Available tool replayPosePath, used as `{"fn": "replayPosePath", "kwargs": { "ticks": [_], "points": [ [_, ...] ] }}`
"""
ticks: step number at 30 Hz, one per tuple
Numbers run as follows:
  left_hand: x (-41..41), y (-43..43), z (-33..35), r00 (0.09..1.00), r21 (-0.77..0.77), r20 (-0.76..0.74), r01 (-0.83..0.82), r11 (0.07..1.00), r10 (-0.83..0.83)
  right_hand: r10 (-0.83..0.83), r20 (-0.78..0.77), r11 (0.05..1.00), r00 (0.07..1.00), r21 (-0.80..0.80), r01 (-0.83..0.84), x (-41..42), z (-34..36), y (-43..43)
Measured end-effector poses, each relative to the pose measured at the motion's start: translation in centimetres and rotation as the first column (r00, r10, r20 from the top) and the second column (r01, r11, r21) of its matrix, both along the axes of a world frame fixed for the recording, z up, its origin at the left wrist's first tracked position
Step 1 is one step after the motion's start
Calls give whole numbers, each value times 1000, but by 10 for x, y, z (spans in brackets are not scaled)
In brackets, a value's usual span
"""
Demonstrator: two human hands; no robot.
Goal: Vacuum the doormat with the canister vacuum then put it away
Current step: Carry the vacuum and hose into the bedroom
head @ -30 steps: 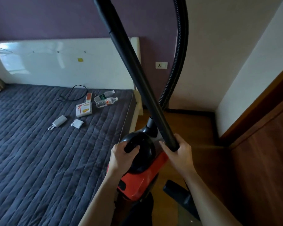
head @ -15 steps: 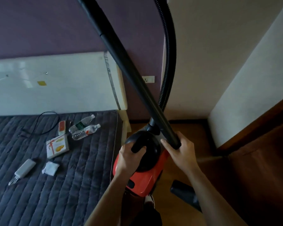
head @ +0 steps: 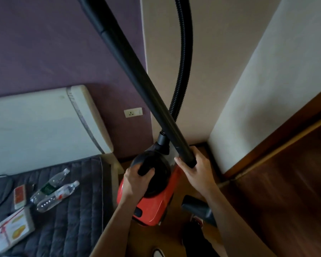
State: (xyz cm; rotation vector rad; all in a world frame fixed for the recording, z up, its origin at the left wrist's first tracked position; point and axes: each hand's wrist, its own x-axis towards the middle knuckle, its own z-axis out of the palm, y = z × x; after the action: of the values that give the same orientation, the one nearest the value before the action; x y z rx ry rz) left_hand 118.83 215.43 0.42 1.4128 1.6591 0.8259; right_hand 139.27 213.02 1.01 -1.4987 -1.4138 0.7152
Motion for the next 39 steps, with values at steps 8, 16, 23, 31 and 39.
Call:
{"fn": "replayPosePath", "kwargs": {
  "ticks": [8, 16, 23, 31, 39],
  "points": [
    [70, 75, -2, 999, 15, -31, 16, 1000, -15, -10, -77, 999, 997, -48, 6, 81, -13, 67],
    [137, 140, -17, 998, -11, -37, 51, 999, -51, 32, -84, 997, 996, -69, -38, 166, -28, 133],
    [159, 169, -47, 983, -38, -90, 158, 987, -160, -34, -97, 991, 995, -132, 21, 195, -47, 156],
    [168, 203, -113, 930, -124, -139, 324, 938, -339, -194, -78, 950, 978, -263, 168, 209, -115, 174],
    [174, 240, -259, 864, -168, -111, 470, 866, -491, -342, -67, 915, 937, -252, 316, 230, -263, 200]
  ]
}}
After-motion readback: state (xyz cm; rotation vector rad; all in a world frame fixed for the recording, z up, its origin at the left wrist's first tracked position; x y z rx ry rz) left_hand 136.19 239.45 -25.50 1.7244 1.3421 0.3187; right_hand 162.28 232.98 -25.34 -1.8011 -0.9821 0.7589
